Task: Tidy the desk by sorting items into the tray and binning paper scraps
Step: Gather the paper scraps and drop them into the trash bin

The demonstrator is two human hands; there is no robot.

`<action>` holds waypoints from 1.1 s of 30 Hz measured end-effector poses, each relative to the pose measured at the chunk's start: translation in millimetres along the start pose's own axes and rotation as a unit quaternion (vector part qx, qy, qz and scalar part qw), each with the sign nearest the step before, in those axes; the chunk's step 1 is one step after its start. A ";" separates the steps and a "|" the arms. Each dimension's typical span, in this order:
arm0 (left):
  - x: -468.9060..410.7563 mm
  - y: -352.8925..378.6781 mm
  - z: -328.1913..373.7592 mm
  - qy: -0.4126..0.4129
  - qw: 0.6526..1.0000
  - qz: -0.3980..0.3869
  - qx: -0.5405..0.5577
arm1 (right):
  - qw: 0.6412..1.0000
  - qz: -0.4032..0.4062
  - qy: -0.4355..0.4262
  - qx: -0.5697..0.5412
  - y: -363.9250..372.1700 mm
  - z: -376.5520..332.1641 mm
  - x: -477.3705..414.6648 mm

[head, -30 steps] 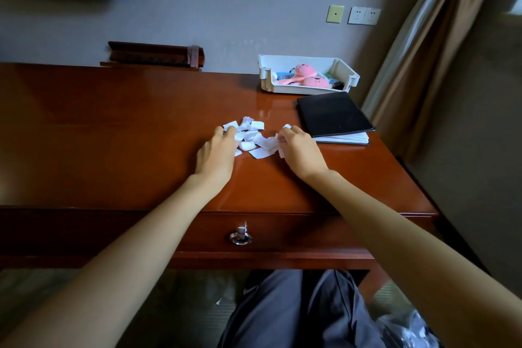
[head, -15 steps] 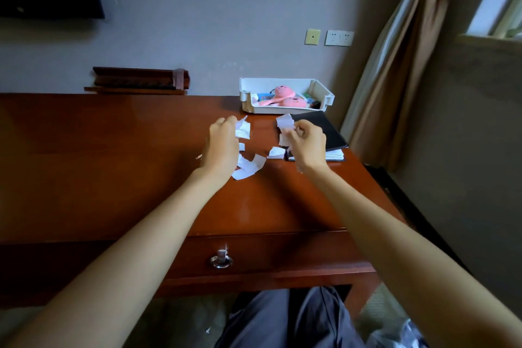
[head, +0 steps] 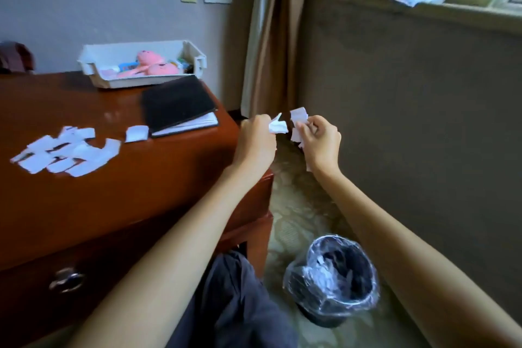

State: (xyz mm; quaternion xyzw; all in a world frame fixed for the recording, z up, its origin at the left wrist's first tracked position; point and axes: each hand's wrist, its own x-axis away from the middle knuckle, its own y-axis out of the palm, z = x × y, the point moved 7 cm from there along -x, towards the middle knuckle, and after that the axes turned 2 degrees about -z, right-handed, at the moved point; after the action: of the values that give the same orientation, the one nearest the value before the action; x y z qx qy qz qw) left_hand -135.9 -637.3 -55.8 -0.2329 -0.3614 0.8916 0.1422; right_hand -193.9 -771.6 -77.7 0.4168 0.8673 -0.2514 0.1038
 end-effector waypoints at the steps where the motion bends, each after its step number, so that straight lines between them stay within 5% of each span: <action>1: -0.3 21.0 10.0 0.004 1.000 -0.019 0.017 | 1.000 0.009 0.012 0.013 -14.1 17.9 -1.5; 15: 29.9 286.0 41.8 -0.033 0.961 -0.275 -0.019 | 0.970 -0.010 0.204 0.129 -97.5 270.5 30.4; 24: 68.0 424.3 -21.1 -0.122 0.894 -0.426 -0.072 | 0.921 -0.101 0.333 0.175 -89.5 412.3 74.6; 33: 77.2 503.5 -74.5 -0.189 0.850 -0.483 -0.093 | 0.871 -0.198 0.417 0.167 -44.9 495.3 100.9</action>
State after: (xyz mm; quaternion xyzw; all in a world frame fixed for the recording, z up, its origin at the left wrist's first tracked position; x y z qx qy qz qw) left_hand -206.0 -913.3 -484.7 0.1320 -0.5297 0.6994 0.4613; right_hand -307.0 -986.4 -523.3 0.3139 0.8392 -0.2108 -0.3910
